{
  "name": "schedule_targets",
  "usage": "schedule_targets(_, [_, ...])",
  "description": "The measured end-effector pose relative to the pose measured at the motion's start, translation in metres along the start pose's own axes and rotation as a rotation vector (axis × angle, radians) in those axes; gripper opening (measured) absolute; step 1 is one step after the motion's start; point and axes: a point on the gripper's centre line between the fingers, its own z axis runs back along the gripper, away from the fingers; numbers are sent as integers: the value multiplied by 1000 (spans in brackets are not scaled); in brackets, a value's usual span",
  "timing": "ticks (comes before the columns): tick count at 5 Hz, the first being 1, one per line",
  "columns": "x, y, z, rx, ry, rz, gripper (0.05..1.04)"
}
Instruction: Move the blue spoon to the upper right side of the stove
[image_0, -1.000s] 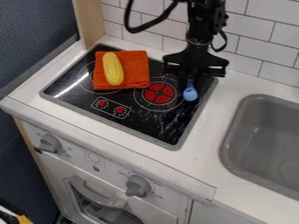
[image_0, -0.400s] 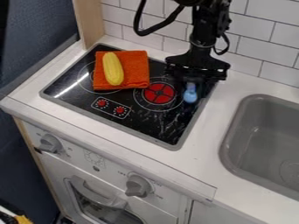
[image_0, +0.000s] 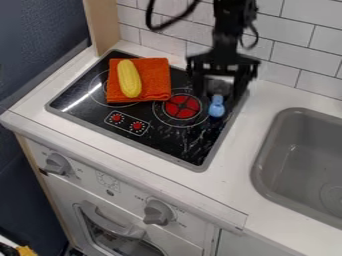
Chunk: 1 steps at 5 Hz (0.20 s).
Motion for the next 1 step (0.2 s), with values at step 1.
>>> schedule_targets(1, [2, 7, 16, -18, -21, 15, 1001])
